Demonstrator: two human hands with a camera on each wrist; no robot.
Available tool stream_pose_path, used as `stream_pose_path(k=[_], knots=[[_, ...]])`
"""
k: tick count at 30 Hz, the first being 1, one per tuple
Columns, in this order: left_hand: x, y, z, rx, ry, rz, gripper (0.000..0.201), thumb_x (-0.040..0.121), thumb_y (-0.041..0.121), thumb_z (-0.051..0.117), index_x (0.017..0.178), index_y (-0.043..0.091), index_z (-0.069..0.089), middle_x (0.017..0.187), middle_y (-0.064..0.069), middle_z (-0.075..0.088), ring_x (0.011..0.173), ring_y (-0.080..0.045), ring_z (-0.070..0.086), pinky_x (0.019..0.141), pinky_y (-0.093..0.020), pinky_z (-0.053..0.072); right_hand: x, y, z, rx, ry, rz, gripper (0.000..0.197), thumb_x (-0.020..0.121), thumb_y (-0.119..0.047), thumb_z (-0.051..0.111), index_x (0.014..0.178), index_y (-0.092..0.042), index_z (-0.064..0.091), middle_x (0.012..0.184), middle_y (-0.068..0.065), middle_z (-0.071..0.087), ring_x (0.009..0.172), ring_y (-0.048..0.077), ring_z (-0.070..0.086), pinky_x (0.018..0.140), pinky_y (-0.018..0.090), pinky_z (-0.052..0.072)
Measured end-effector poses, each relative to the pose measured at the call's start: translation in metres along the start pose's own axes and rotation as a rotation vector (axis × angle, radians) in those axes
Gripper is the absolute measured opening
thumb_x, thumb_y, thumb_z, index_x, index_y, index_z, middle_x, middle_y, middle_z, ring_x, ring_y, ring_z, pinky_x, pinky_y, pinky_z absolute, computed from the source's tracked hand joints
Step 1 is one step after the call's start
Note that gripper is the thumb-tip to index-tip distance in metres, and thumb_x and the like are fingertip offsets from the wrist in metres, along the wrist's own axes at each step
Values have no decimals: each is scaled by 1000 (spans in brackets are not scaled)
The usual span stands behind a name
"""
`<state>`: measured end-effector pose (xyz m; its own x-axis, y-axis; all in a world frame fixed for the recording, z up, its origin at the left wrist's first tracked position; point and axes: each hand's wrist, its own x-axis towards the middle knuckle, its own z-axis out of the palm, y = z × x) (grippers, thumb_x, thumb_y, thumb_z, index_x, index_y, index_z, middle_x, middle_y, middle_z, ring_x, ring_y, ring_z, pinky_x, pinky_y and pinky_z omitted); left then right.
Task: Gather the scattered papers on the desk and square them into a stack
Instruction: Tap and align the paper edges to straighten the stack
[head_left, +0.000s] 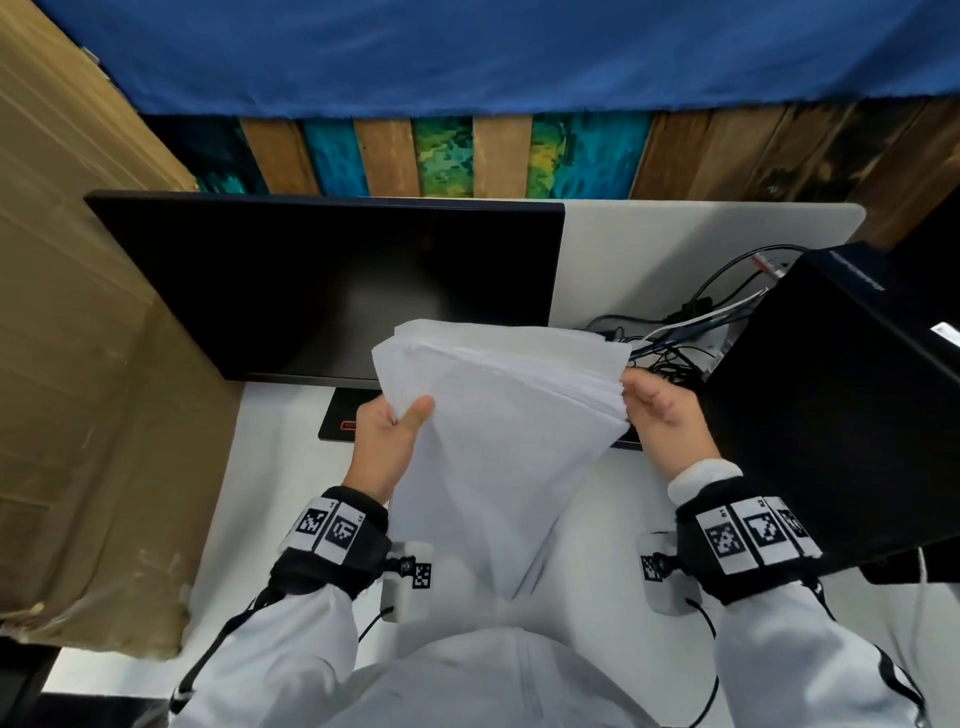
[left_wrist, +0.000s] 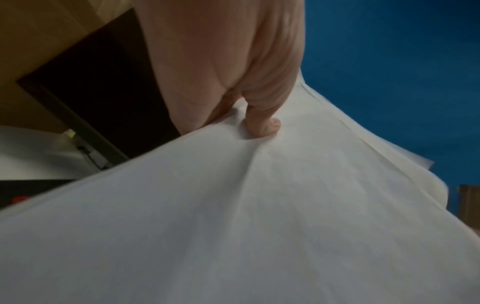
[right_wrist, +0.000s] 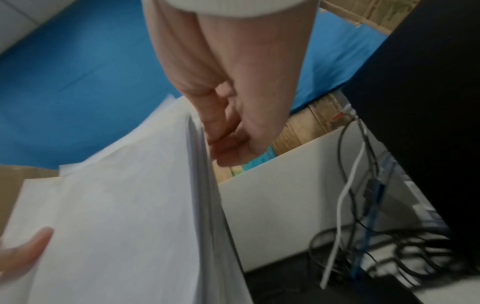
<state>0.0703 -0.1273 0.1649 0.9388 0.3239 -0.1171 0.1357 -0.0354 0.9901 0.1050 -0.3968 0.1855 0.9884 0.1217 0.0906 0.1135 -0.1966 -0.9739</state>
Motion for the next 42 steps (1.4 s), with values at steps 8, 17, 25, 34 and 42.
stream_pose_path(k=[8, 17, 25, 34, 42], knots=[[-7, 19, 11, -68, 12, 30, 27, 92, 6, 54, 83, -20, 56, 53, 16, 59, 46, 4, 58, 53, -12, 46, -11, 12, 22, 17, -13, 231, 41, 80, 6, 63, 119, -6, 56, 113, 5, 62, 80, -9, 64, 95, 31, 50], [-5, 32, 1, 66, -287, 87, 40, 71, 3, 77, 106, 21, 68, 95, 15, 75, 93, 1, 70, 77, -14, 52, -16, -11, 28, 110, 168, 274, 45, 73, -18, 75, 113, -6, 58, 104, 2, 66, 98, 16, 64, 81, 18, 51], [-4, 30, 15, -203, -33, 4, 32, 82, 18, 67, 114, 12, 65, 92, -2, 69, 72, -3, 66, 56, -16, 51, -9, -6, 32, 178, 95, 159, 31, 77, 5, 67, 96, -18, 60, 78, -15, 69, 63, -16, 63, 57, 3, 48], [-3, 40, 33, -230, 227, 47, 25, 85, 36, 61, 66, 20, 58, 66, 4, 58, 61, -9, 55, 56, -18, 45, 1, -20, 40, 66, 225, -112, 35, 80, -11, 68, 113, -21, 60, 108, -4, 65, 102, 7, 62, 94, 30, 50], [2, 24, 13, -89, -16, 13, 54, 70, 19, 81, 120, 17, 58, 109, 1, 68, 94, -12, 67, 77, -29, 56, 4, -8, 38, 15, 221, -60, 51, 81, -12, 67, 127, -23, 50, 113, -5, 60, 103, -3, 58, 89, 13, 49]])
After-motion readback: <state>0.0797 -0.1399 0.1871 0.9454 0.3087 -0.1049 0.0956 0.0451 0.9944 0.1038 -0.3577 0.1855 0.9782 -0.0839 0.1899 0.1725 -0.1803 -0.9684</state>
